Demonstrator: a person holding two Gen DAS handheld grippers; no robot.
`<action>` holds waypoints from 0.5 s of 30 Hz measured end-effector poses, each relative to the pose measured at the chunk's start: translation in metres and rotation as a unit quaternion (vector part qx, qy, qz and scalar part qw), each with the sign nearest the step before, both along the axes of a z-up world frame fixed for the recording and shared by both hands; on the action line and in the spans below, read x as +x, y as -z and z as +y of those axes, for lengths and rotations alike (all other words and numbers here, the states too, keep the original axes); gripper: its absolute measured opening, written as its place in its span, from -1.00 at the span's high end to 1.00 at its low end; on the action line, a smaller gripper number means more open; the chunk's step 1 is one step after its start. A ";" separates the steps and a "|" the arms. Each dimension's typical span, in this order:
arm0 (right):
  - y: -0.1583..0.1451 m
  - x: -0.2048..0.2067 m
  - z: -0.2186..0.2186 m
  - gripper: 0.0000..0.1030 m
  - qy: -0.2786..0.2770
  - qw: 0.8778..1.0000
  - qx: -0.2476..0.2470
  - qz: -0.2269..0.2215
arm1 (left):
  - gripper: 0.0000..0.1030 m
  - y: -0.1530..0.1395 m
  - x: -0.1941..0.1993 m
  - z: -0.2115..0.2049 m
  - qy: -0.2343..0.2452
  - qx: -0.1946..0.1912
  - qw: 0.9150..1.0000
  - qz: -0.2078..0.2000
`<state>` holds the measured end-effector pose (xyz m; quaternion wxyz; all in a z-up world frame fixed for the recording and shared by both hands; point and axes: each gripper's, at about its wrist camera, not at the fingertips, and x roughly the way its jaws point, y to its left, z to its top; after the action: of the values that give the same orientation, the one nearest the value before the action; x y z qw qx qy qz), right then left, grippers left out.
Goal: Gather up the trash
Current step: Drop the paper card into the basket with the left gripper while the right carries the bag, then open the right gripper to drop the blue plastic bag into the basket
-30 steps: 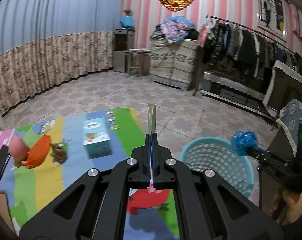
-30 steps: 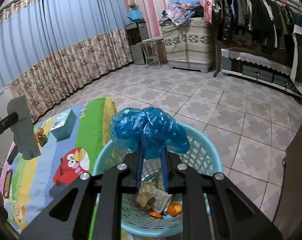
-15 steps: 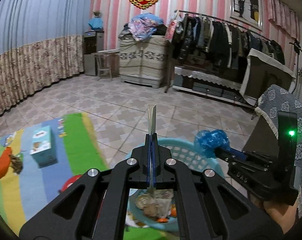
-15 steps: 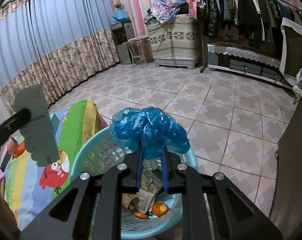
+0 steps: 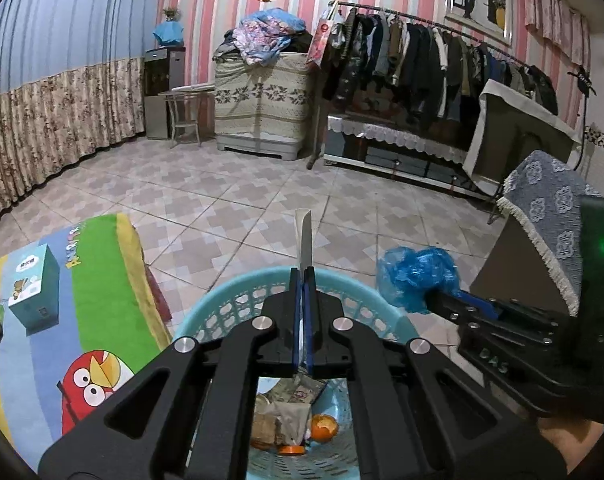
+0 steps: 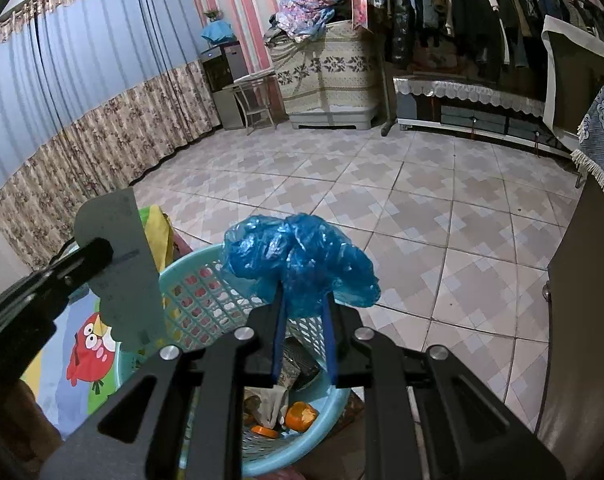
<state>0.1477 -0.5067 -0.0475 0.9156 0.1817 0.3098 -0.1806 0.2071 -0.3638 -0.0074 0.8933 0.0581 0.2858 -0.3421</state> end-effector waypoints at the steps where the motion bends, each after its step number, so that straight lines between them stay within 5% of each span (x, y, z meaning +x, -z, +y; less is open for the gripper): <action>1: 0.001 0.001 0.000 0.68 0.000 1.000 0.000 0.001 | 0.98 0.001 0.003 0.002 -0.003 0.002 1.000 0.002; 10: 0.001 0.011 0.008 0.68 -0.013 1.000 -0.011 0.007 | -0.06 0.005 0.019 0.026 -0.061 0.022 0.998 -0.019; 15: 0.005 0.019 0.017 0.68 -0.023 0.999 -0.018 0.015 | -0.41 0.000 0.022 0.052 -0.092 0.031 0.994 -0.041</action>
<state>0.1667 -0.4897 -0.0522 0.9178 0.1554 0.3246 -0.1676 0.2295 -0.3122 -0.0070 0.9297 0.0736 0.2635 -0.2466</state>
